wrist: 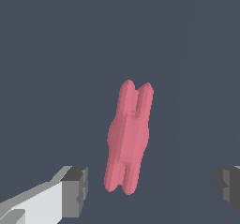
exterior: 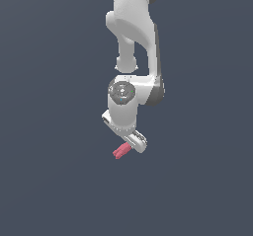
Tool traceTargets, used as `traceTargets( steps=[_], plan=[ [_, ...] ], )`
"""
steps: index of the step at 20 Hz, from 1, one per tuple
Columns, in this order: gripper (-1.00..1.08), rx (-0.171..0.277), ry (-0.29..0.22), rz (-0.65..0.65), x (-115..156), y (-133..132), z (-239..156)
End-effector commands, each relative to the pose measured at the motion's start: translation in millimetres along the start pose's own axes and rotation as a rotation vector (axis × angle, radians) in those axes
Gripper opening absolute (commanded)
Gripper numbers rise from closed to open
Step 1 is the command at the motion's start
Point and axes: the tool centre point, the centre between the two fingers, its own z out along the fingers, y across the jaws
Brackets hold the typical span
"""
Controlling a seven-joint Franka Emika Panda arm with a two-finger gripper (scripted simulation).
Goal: Pick up the object and move it to a goal position.
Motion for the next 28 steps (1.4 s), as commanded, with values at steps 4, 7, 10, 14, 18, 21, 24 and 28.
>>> traceTargets(
  steps=[4, 7, 10, 14, 18, 21, 24, 28],
  plan=[
    [1.00, 0.002, 0.007, 0.103, 7, -7, 10],
    [1.00, 0.002, 0.010, 0.139, 9, -9, 14],
    [1.00, 0.002, 0.011, 0.162, 10, -10, 16],
    [1.00, 0.003, 0.012, 0.173, 11, -11, 18],
    [1.00, 0.002, 0.012, 0.169, 11, -11, 21],
    [1.00, 0.002, 0.012, 0.170, 11, -11, 31],
    [1.00, 0.003, 0.012, 0.172, 11, -10, 47],
    [1.00, 0.003, 0.012, 0.173, 11, -10, 64]
  ],
)
